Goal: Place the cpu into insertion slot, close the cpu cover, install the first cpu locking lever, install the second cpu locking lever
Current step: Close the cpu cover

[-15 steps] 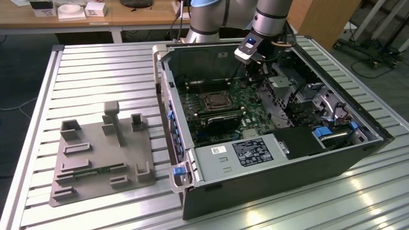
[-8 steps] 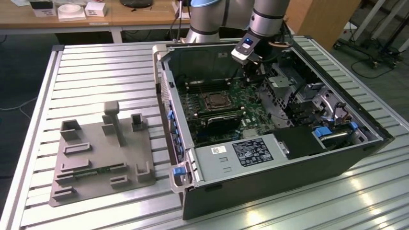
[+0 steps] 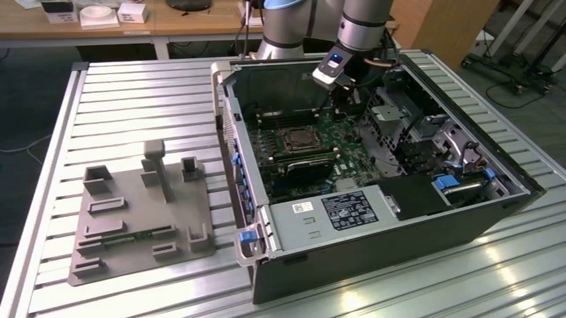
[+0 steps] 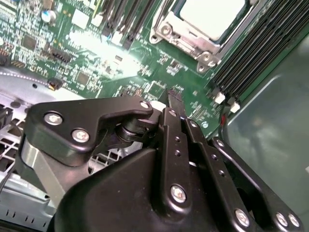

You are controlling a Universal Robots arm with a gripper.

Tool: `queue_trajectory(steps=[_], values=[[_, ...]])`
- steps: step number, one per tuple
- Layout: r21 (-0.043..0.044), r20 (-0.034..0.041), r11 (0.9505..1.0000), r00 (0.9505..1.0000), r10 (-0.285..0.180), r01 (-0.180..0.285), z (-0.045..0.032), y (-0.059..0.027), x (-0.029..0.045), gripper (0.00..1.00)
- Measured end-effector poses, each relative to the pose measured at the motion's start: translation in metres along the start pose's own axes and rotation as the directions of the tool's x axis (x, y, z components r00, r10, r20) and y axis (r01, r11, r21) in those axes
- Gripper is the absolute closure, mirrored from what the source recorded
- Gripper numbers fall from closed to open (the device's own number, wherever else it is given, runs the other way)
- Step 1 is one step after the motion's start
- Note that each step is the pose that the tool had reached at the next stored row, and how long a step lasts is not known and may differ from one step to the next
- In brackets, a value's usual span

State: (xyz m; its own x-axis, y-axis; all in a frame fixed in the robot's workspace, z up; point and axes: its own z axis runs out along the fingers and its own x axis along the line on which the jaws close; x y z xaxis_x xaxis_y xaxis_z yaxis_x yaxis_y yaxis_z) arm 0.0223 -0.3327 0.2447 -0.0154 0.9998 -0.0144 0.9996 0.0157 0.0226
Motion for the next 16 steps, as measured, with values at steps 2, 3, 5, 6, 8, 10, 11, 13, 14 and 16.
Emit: queue_trajectory(steps=[2, 3, 5, 6, 8, 10, 11, 13, 14, 16], values=[[0.0000, 0.0000, 1.0000, 1.0000, 0.000, 0.000, 0.0001, -0.0037, 0.0000, 0.90], [0.0000, 0.0000, 1.0000, 1.0000, 0.000, 0.000, 0.0001, -0.0057, 0.0001, 0.90], [0.0000, 0.0000, 1.0000, 1.0000, 0.000, 0.000, 0.0001, -0.0096, 0.0001, 0.90], [0.0000, 0.0000, 1.0000, 1.0000, 0.000, 0.000, 0.0001, -0.0115, 0.0002, 0.90], [0.0000, 0.0000, 1.0000, 1.0000, 0.000, 0.000, 0.0001, -0.0151, 0.0002, 0.90], [0.0000, 0.0000, 1.0000, 1.0000, 0.000, 0.000, 0.0001, -0.0183, 0.0003, 0.90], [0.0000, 0.0000, 1.0000, 1.0000, 0.000, 0.000, 0.0001, -0.0203, 0.0003, 0.90], [0.0000, 0.0000, 1.0000, 1.0000, 0.000, 0.000, 0.0000, -0.0255, 0.0004, 0.90], [0.0000, 0.0000, 1.0000, 1.0000, 0.000, 0.000, -0.0001, -0.0284, 0.0005, 0.90], [0.0000, 0.0001, 1.0000, 1.0000, 0.000, 0.000, -0.0003, -0.0335, 0.0005, 0.90]])
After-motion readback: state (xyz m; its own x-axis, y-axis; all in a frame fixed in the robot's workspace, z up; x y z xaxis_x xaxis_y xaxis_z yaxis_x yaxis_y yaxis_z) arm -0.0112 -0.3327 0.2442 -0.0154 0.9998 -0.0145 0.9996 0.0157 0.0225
